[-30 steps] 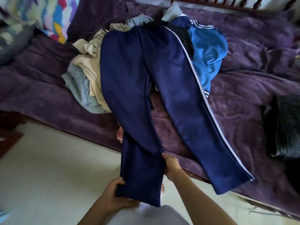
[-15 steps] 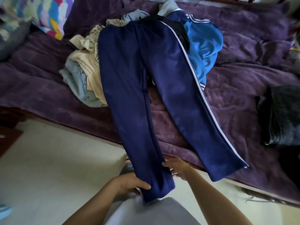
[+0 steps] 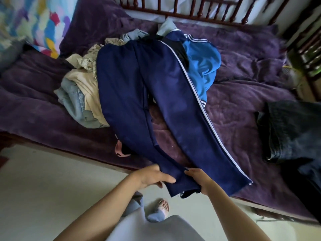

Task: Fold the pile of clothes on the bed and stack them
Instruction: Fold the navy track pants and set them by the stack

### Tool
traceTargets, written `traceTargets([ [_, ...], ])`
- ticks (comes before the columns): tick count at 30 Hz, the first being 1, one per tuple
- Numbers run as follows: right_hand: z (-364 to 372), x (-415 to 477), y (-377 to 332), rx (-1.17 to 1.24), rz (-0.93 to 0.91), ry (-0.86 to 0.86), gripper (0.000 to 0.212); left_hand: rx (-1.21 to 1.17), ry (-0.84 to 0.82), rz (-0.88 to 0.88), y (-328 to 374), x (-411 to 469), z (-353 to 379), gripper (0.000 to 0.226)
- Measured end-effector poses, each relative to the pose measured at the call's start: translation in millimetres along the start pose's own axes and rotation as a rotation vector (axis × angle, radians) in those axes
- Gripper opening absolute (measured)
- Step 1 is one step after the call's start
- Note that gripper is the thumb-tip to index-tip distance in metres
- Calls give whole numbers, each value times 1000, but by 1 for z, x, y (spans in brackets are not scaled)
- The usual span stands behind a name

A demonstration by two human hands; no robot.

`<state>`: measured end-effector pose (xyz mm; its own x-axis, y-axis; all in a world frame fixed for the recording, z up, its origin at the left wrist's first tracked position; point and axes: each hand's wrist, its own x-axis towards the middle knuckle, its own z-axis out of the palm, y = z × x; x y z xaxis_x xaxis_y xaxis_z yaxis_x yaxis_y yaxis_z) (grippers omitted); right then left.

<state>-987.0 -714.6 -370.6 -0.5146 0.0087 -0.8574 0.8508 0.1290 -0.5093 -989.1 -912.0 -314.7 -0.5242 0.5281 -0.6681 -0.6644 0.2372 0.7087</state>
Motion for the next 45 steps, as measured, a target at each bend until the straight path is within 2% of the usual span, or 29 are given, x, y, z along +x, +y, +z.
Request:
traceTargets([
  [1,-8,-3,1,84,37,14,17,27,-20,27,21,8,9,15],
  [3,-24,-8,6,381,95,71,20,106,-8,69,64,31,34,9],
  [7,-50,-9,25,961,201,240,24,267,-58,30,119,83,89,22],
  [10,-54,-2,39,1077,276,303,21,335,-180,-40,124,100,106,37],
  [12,-48,2,42,1046,298,386,18,414,-182,-82,113,108,92,38],
  [15,-32,5,39,876,298,529,16,549,-55,-133,89,124,41,9],
  [17,-24,10,35,757,325,621,8,625,37,-152,78,135,-3,15],
  [19,-20,18,26,597,284,743,13,723,102,-147,75,145,-45,6],
  [20,-20,24,21,517,252,792,18,784,121,-137,77,150,-63,9],
  [21,-19,30,15,409,244,841,23,853,137,-134,80,155,-77,22],
  [24,-15,40,-2,82,341,930,32,1063,147,-136,88,168,-106,41],
  [31,-27,70,-3,212,312,810,60,1517,119,2,102,197,-125,49],
  [34,-36,80,1,228,349,820,62,1692,120,9,109,221,-134,60],
  [36,-43,82,3,222,392,796,51,1778,123,-45,111,239,-140,65],
  [38,-50,83,10,325,332,753,22,1853,153,-112,113,249,-142,63],
  [40,-57,80,16,380,241,765,26,1897,178,-136,117,257,-145,42],
  [42,-63,72,19,371,169,820,15,1895,192,-146,121,261,-144,25],
  [44,-68,66,21,365,116,875,7,1922,217,-89,122,265,-142,22],
  [45,-72,63,23,370,94,894,6,1927,225,-65,123,268,-139,29],
])
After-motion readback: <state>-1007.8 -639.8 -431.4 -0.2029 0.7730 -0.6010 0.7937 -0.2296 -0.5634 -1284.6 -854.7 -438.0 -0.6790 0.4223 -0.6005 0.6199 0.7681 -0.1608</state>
